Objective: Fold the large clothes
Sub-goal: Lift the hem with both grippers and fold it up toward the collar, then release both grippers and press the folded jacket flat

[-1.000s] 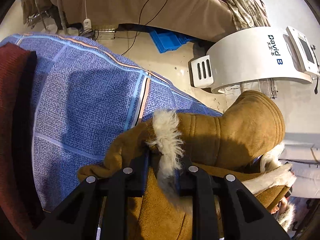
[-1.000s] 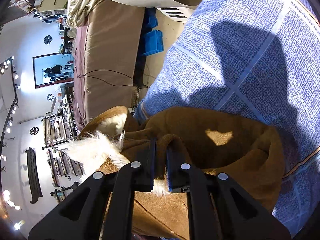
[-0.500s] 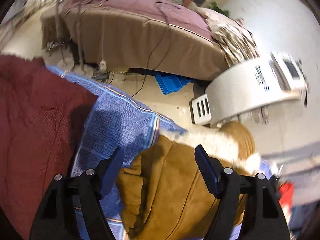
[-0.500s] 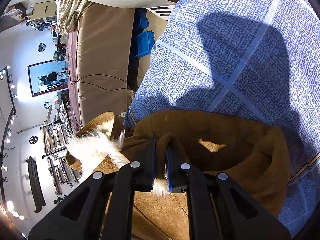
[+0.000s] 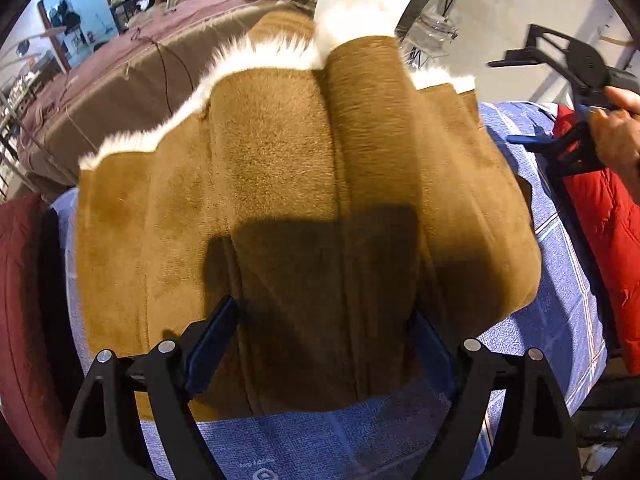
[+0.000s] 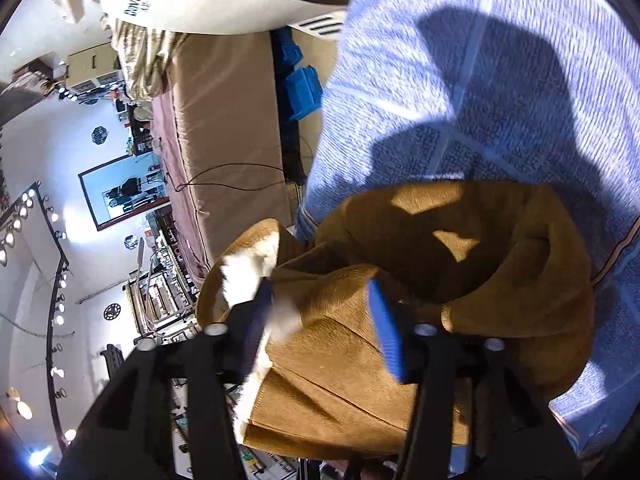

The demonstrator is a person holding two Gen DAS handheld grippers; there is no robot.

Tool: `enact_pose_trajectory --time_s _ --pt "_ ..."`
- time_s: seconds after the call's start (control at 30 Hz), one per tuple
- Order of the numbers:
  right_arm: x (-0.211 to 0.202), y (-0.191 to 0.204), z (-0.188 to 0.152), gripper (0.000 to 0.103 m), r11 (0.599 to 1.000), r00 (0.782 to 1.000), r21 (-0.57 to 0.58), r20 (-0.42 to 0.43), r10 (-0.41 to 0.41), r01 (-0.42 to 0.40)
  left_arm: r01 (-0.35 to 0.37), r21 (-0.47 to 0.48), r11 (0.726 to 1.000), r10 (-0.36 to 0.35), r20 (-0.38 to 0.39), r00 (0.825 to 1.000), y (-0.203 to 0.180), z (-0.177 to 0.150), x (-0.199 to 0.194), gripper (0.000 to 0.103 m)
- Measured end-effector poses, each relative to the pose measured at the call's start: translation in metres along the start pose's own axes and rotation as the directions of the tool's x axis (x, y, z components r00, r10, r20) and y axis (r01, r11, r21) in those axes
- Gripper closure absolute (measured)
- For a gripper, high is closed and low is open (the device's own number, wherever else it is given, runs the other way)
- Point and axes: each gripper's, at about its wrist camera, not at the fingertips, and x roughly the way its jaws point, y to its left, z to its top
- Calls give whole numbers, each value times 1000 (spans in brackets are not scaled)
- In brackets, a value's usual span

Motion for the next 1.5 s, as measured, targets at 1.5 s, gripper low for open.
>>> enact_pose_trajectory --time_s 1.5 --pt "123 35 -124 4 340 763 -805 203 -613 487 -145 -138 980 130 -113 985 91 11 41 4"
